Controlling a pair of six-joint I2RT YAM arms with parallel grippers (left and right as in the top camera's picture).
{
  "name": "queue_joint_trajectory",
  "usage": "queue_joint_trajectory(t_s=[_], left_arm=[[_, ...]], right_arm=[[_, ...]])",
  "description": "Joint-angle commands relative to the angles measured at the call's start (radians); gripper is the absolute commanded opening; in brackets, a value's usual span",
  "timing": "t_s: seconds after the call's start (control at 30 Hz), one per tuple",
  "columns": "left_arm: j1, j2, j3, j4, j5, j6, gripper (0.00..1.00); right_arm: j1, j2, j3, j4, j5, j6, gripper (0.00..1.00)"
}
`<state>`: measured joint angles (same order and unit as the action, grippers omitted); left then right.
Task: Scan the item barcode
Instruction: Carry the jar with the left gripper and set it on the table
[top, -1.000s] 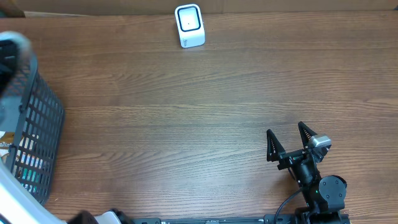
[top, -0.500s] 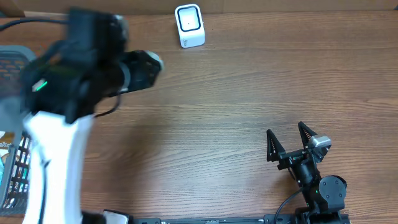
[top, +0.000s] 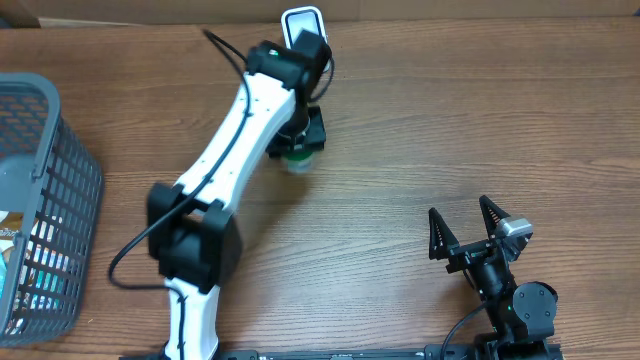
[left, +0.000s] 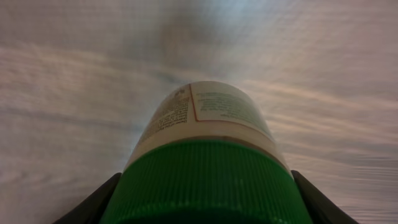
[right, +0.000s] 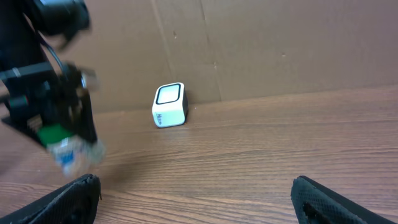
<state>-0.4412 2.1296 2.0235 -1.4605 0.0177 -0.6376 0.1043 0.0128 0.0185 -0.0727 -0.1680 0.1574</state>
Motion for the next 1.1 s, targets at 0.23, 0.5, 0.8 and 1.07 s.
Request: queue_joint_trajectory(t_s=[0.23, 0.5, 0.8, 1.07], left_arm=[[-0.015, 0.087, -0.060, -0.011, -0.029, -0.040, 0.10], [-0.002, 0.087, -0.200, 0.132, -0.027, -0.040, 0.13], [0.008, 0.085, -0.213, 0.140, -0.027, -0.035, 0.56], [0.042, 0.002, -0.078, 0.044, -0.025, -0.012, 0.75]], right_arm=[[-0.006, -0.010, -0.011, 0.003, 0.010, 0.003, 1.00], [-0.006, -0.010, -0.011, 0.004, 0.010, 0.003, 1.00], [-0.006, -0.010, -0.011, 0.003, 0.010, 0.002, 1.00], [-0.006, -0.010, -0.011, 0.003, 0.010, 0.003, 1.00]])
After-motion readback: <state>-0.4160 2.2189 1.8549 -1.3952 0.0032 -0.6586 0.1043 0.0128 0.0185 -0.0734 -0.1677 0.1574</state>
